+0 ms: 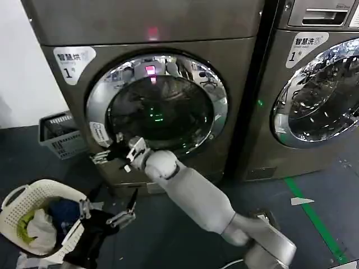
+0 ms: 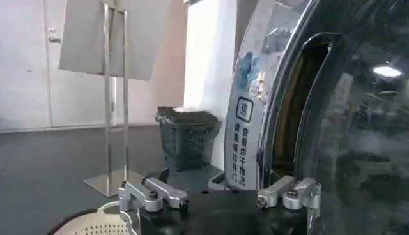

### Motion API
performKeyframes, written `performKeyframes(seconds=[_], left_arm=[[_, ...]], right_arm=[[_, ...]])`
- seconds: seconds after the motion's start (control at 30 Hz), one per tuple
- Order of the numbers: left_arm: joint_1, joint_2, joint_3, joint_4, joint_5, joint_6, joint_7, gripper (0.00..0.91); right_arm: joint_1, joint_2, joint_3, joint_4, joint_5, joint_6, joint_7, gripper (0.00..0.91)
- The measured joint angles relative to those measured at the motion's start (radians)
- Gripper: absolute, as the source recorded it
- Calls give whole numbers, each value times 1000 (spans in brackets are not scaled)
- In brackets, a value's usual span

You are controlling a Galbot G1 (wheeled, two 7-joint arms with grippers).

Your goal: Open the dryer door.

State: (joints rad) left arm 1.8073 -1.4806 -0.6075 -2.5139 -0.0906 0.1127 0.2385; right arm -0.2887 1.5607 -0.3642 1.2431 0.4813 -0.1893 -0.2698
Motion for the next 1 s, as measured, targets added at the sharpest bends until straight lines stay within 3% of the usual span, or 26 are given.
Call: performKeyframes(seconds=[0.37,0.8,1.0], left_arm=[[2,-2,2,-5,0,1,0,907],[-1,9,-39,-11,9,35,18,907],[-11,20,-102,-16,-9,55,20,907]], right_arm=[[-3,-4,1,21,28,-12,-34,907],[-27,-63,35,76,75,-34,-218,907],[-34,-83,40,82,88,2,-297,907]])
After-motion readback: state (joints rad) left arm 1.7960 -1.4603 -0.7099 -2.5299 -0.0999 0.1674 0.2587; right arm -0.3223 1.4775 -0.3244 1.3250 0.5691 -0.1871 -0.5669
